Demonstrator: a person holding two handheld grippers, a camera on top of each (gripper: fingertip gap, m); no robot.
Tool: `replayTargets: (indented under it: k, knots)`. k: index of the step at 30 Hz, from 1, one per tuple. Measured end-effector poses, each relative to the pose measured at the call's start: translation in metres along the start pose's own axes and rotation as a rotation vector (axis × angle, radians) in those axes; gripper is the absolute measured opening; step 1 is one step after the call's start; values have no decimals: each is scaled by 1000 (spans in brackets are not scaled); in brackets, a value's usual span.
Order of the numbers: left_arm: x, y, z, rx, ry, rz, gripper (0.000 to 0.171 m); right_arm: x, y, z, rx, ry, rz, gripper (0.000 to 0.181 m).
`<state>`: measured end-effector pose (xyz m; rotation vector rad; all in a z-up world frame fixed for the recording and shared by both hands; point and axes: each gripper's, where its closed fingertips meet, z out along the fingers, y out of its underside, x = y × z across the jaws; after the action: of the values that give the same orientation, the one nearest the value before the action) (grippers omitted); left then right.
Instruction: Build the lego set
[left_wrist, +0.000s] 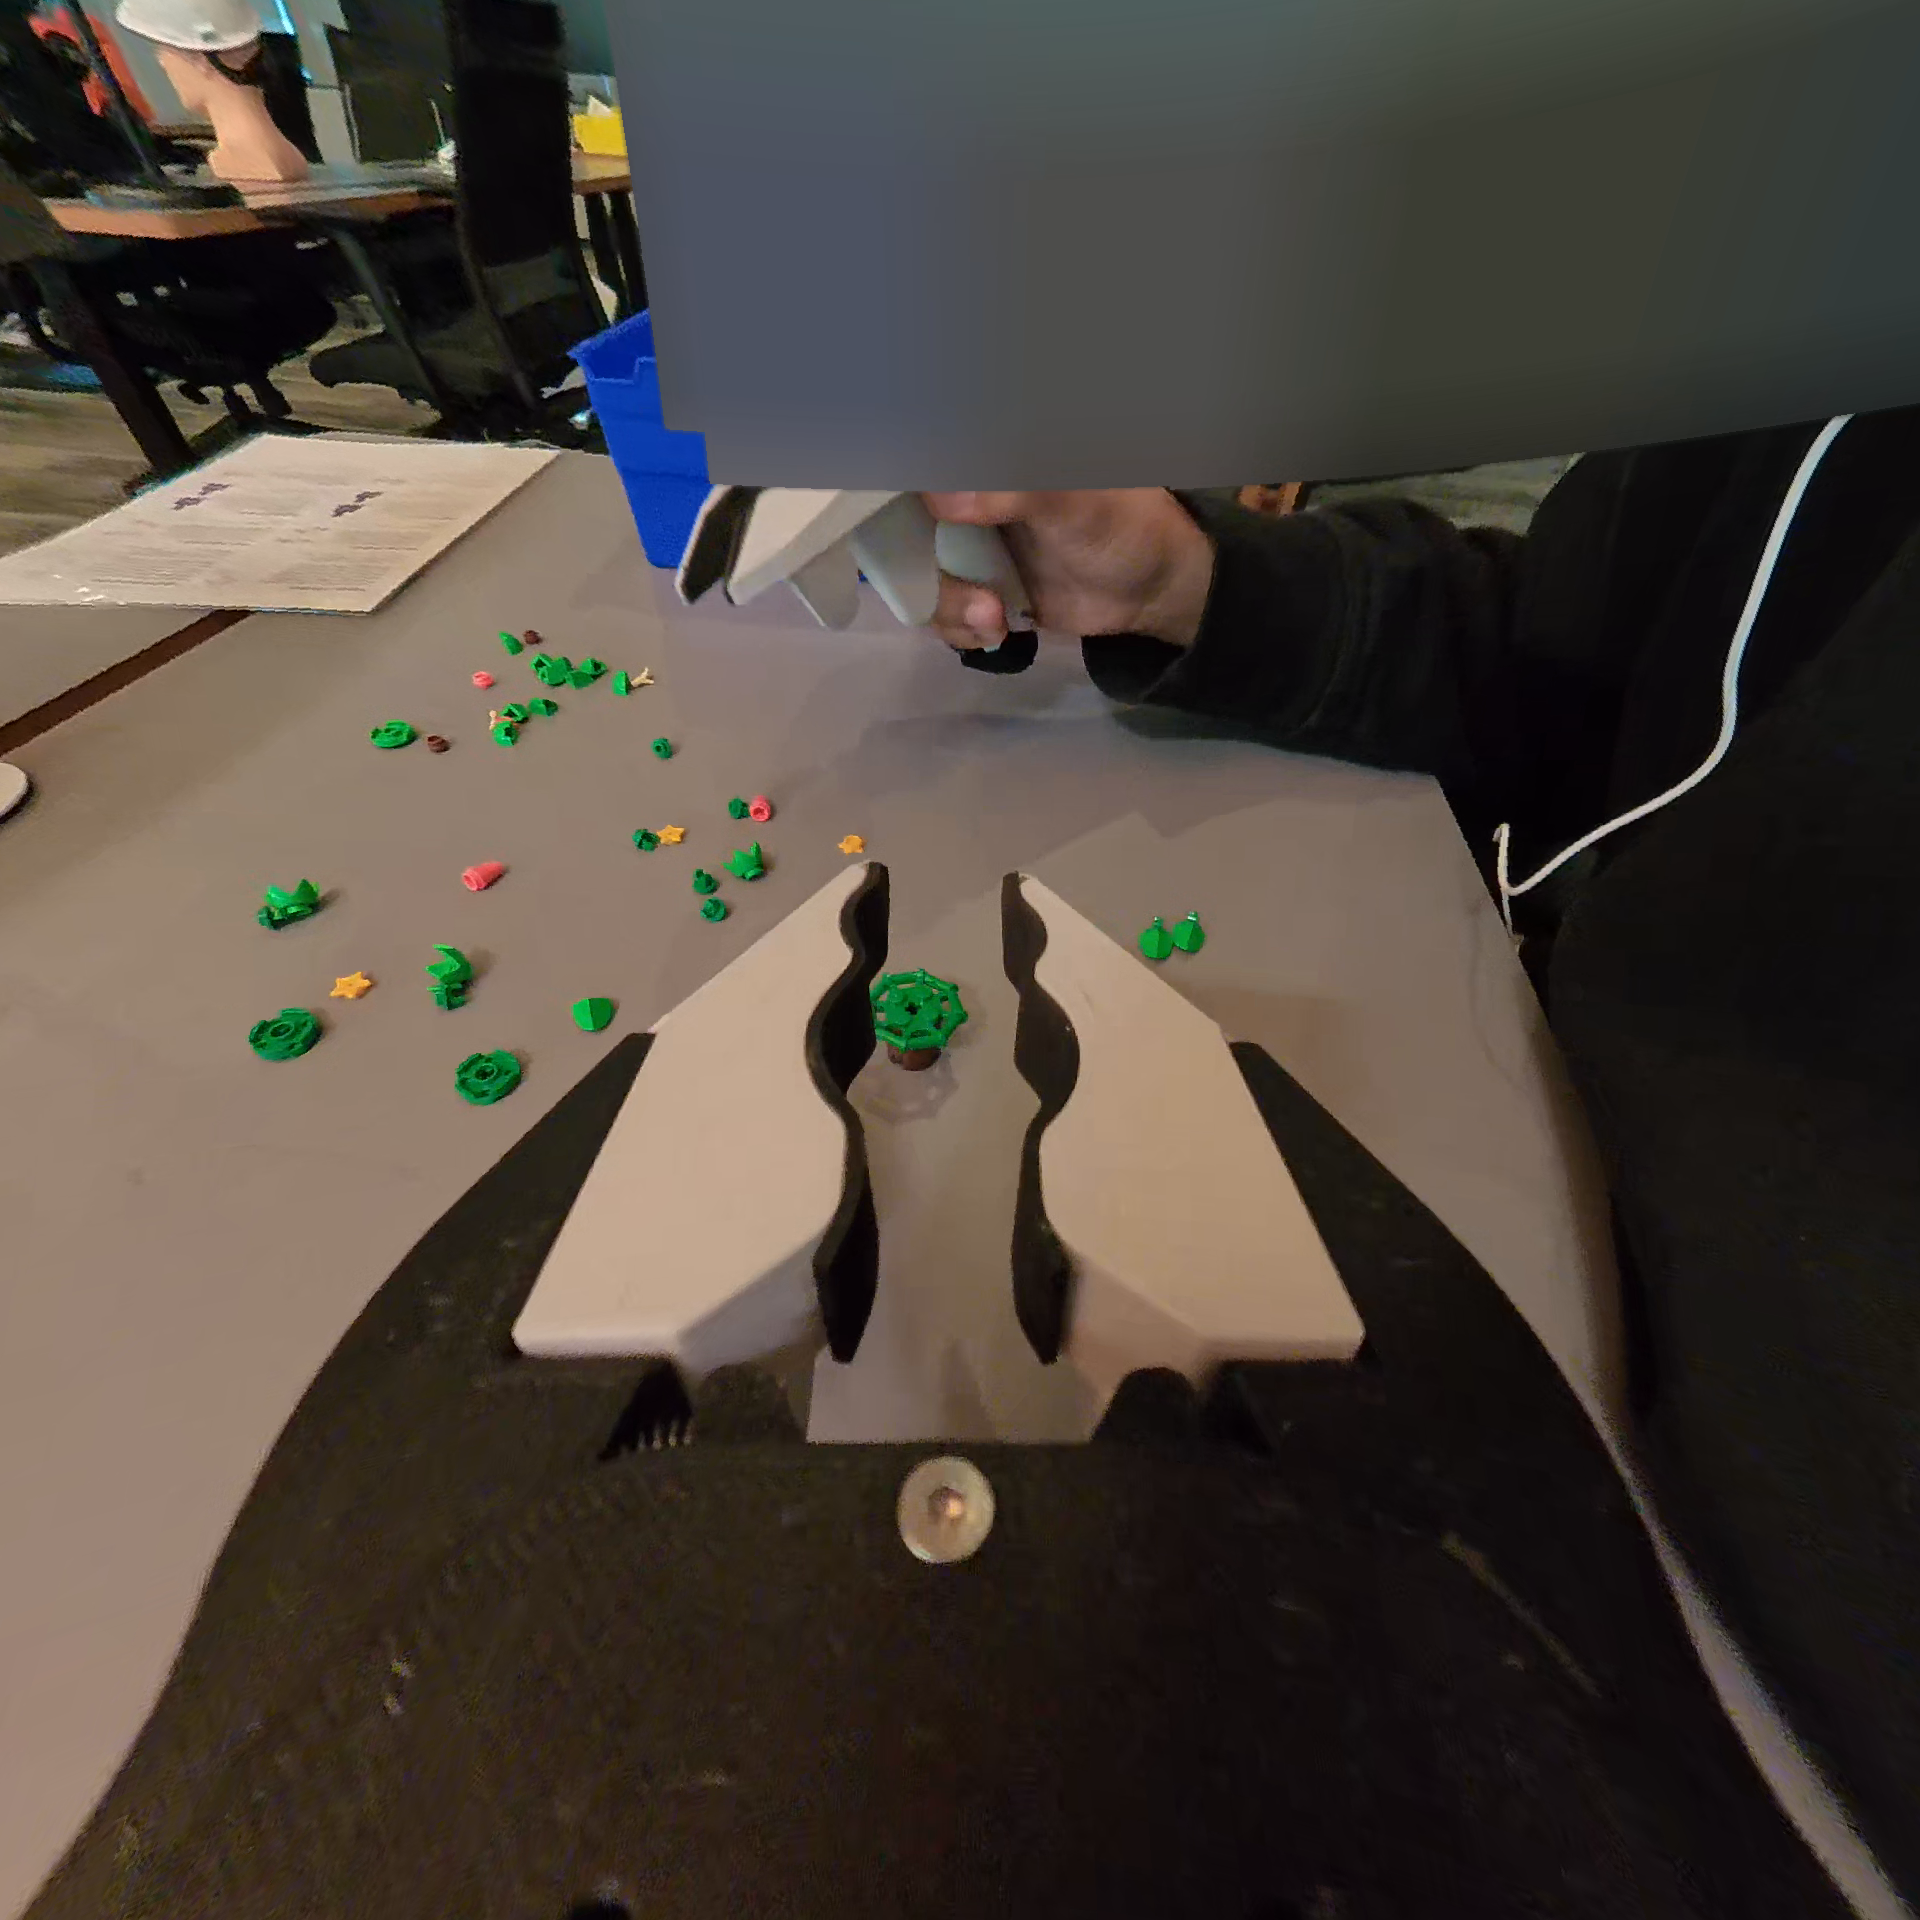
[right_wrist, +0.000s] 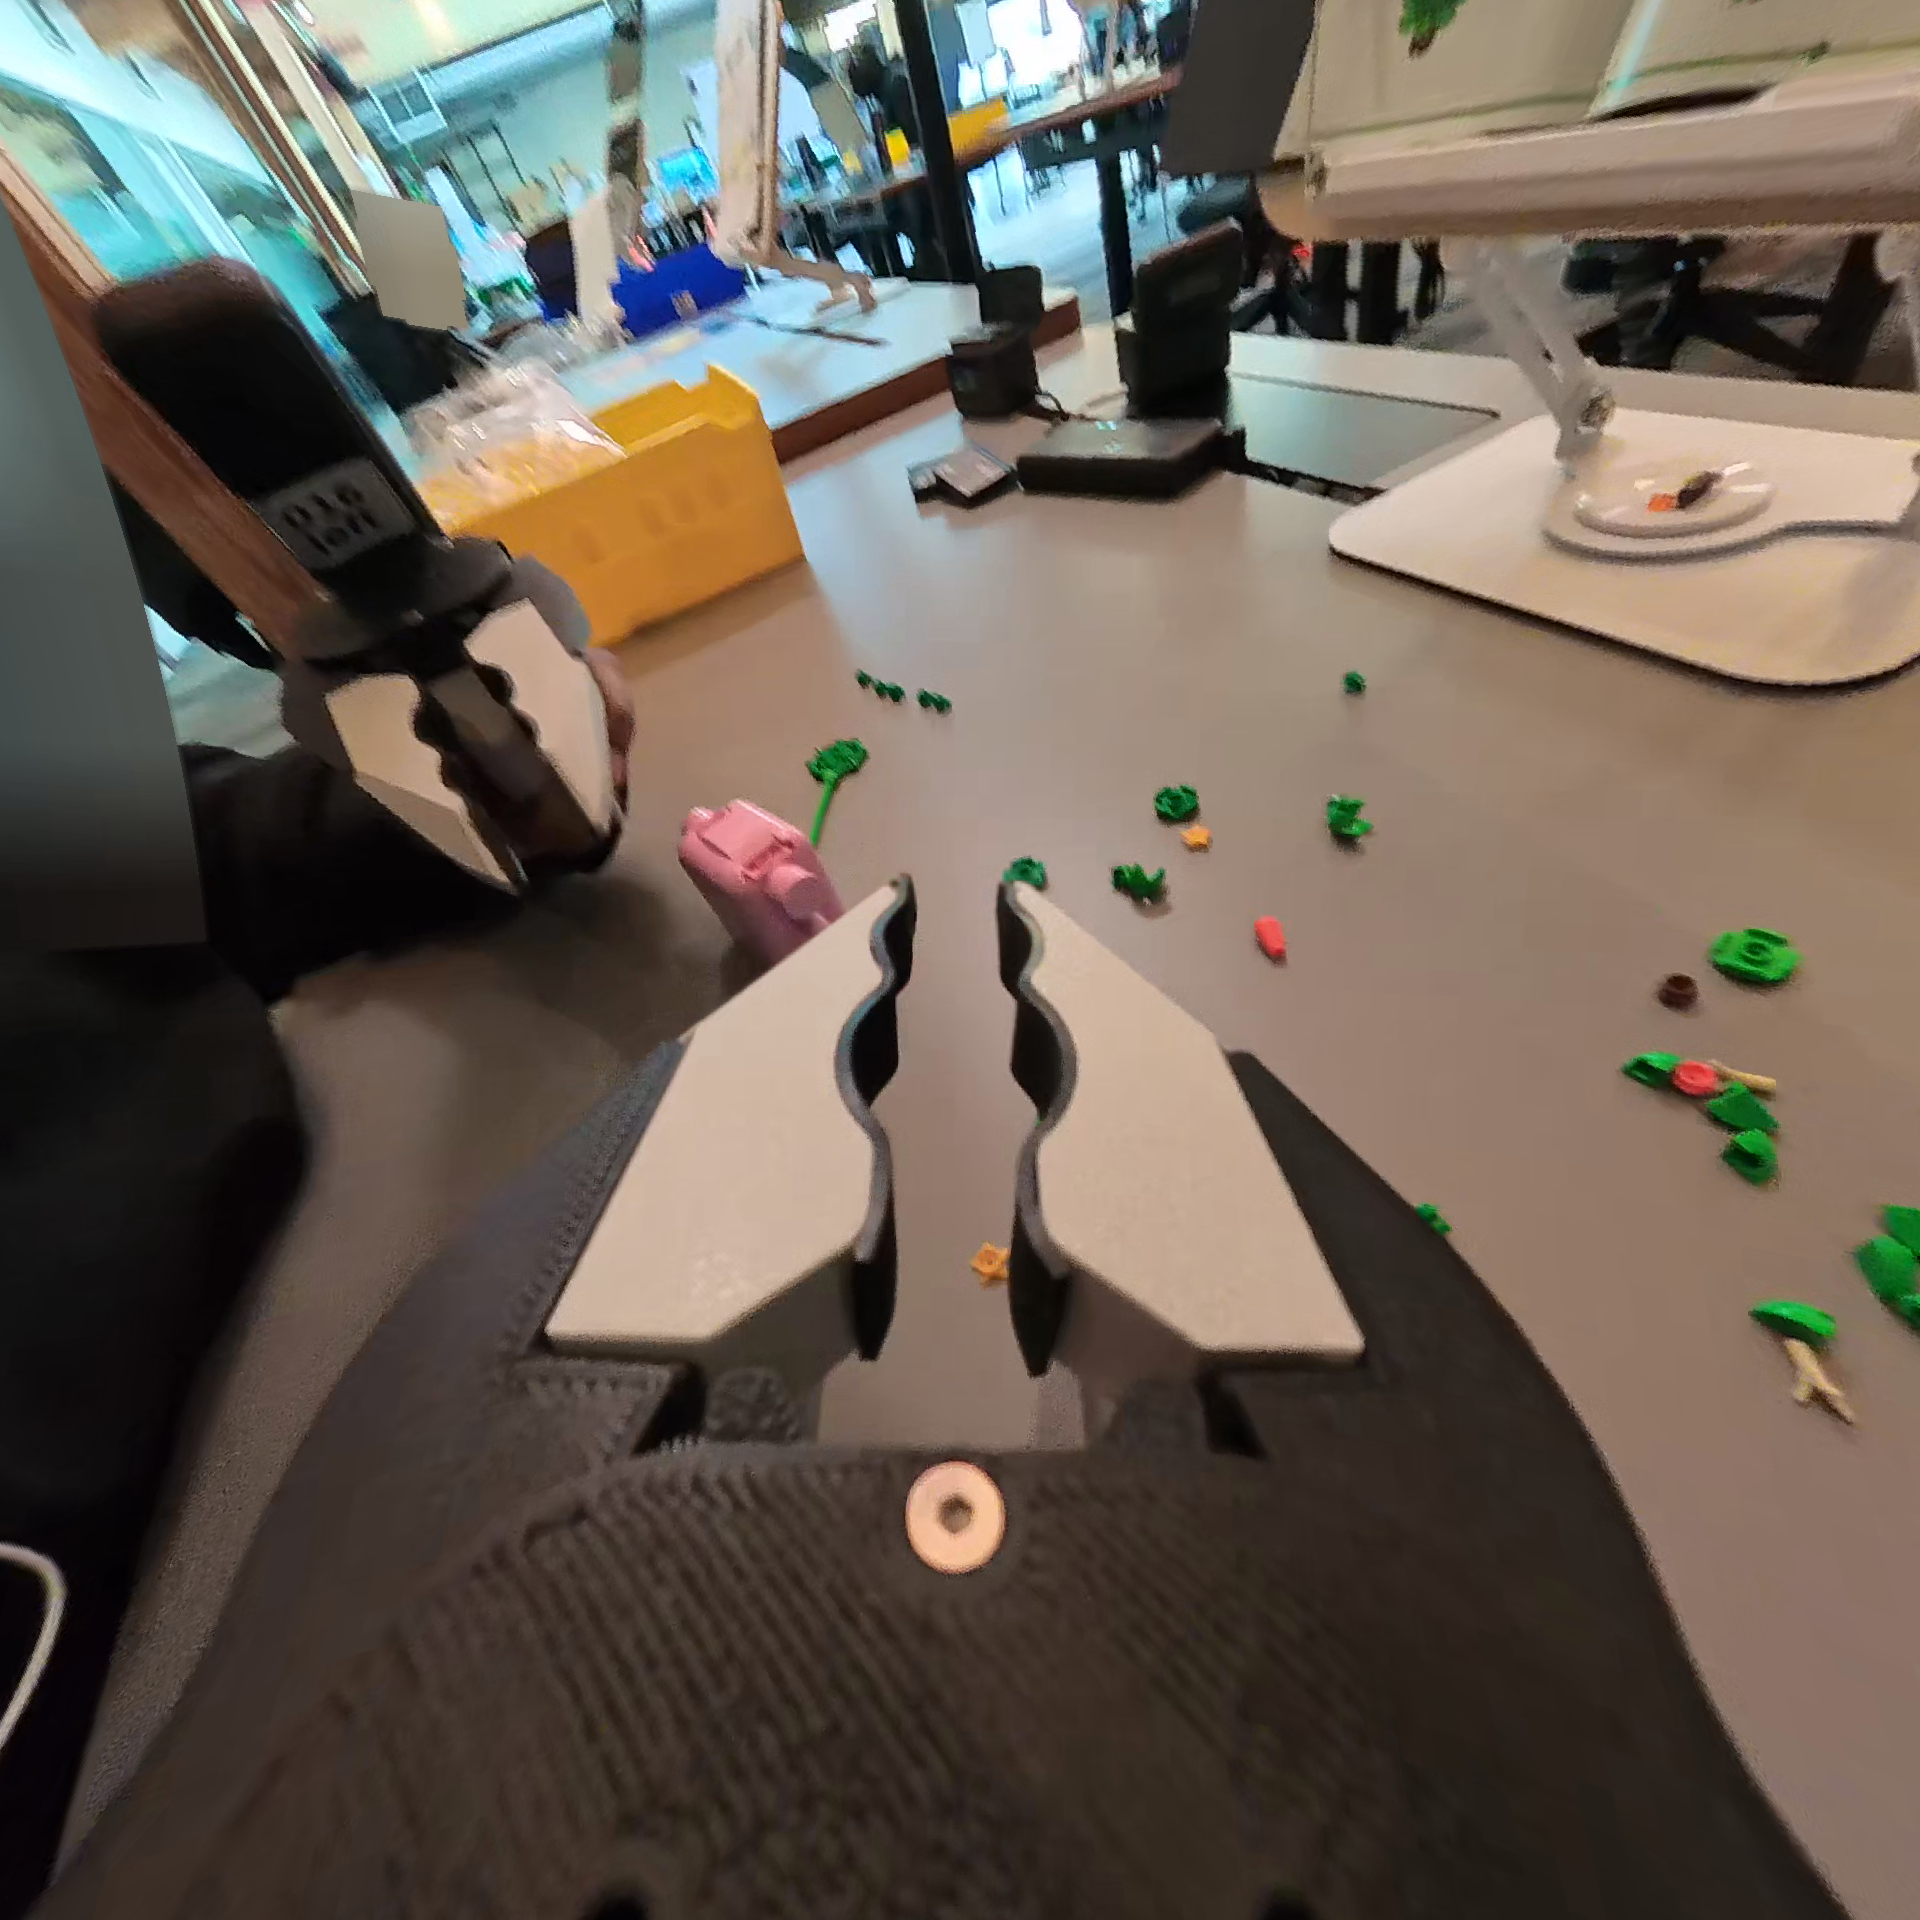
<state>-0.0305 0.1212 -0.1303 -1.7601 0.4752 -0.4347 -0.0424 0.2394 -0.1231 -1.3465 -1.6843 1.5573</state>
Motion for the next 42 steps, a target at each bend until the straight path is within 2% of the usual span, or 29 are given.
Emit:
replayTargets:
  k: [5, 9, 14, 17, 24, 33, 42]
  knots:
    - [-5, -2, -4, 13, -12, -11, 18, 7, 15, 7, -87, 54, -40, 17]
    - [-4, -2, -4, 13, -13, -9, 18, 20, 15, 2, -96, 143, -77, 19]
    - [-6, -3, -5, 18, -22, -9, 18, 53, -4, -24, -8, 357, -118, 18]
    - [-18, -8, -11, 47, -94, -22, 24, 70, -9, -43, -9, 500, -168, 20]
    - [-36, -29, -35, 164, -193, -25, 27, 82, -24, -70, 43, 682, -320, 31]
    - [-45, -26, -38, 166, -218, -30, 25, 94, -32, -103, 145, 751, -243, 31]
    - [-43, -31, -40, 181, -217, -24, 25, 105, -4, -82, 29, 714, -213, 29]
